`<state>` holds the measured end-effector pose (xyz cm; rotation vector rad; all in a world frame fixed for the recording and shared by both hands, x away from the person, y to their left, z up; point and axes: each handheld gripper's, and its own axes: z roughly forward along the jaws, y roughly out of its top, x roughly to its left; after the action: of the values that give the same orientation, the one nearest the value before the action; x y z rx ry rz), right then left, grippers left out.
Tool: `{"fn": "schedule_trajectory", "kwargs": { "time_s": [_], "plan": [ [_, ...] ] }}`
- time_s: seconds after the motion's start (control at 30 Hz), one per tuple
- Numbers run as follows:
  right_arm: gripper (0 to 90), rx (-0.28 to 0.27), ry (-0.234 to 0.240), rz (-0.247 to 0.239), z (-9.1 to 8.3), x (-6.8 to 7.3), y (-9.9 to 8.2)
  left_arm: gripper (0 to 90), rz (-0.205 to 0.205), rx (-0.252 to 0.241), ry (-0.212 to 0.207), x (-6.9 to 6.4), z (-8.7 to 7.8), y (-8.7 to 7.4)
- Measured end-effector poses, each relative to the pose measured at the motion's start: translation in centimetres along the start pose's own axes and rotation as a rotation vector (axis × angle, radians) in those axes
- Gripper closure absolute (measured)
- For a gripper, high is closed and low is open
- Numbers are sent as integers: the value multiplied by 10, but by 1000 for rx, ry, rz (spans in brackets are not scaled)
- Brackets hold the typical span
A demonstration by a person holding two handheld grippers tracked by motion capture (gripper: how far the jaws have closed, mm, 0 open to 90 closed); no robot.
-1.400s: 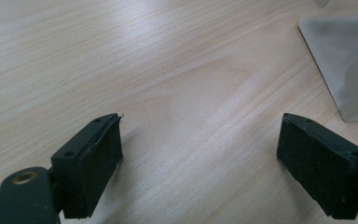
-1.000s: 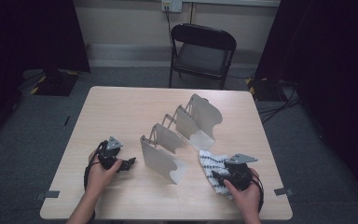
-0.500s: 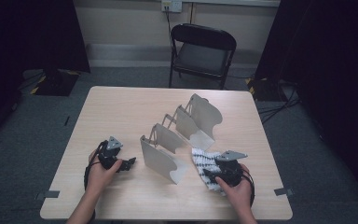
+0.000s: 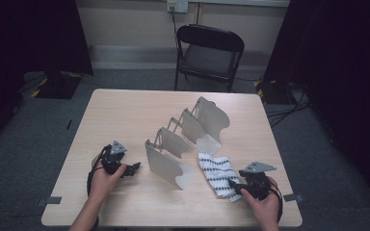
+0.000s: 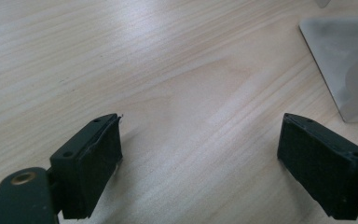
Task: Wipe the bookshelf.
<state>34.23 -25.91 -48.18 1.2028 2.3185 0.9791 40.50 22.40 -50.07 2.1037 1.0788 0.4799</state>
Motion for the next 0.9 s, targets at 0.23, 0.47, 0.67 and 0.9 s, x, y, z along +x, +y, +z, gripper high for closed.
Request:
{"fn": "schedule_trajectory", "kwargs": {
  "time_s": [0.23,0.47,0.67,0.9],
  "plan": [
    [386,-4,-54,40,-1,-21,-1,132,-1,0,0,0,0,0],
    [332,-61,-44,61,-3,-20,15,129,-6,0,0,-1,0,0],
    [266,-73,15,65,5,-1,21,129,-4,0,0,0,0,0],
    [185,-31,-12,61,28,15,20,129,-1,2,0,0,0,0]
  ]
}}
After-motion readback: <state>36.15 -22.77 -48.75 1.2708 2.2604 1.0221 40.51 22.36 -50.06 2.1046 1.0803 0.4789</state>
